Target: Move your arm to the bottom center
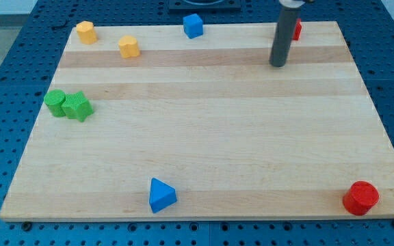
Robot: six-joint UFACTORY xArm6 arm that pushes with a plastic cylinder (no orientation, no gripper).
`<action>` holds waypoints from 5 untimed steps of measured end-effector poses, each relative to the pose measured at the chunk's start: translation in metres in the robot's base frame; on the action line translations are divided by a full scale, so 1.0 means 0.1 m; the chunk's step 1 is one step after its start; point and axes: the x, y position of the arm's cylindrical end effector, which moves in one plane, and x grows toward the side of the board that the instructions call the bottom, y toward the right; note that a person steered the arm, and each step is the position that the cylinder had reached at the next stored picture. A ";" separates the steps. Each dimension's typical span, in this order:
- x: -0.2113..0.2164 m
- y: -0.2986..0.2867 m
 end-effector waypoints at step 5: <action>2.19 -0.21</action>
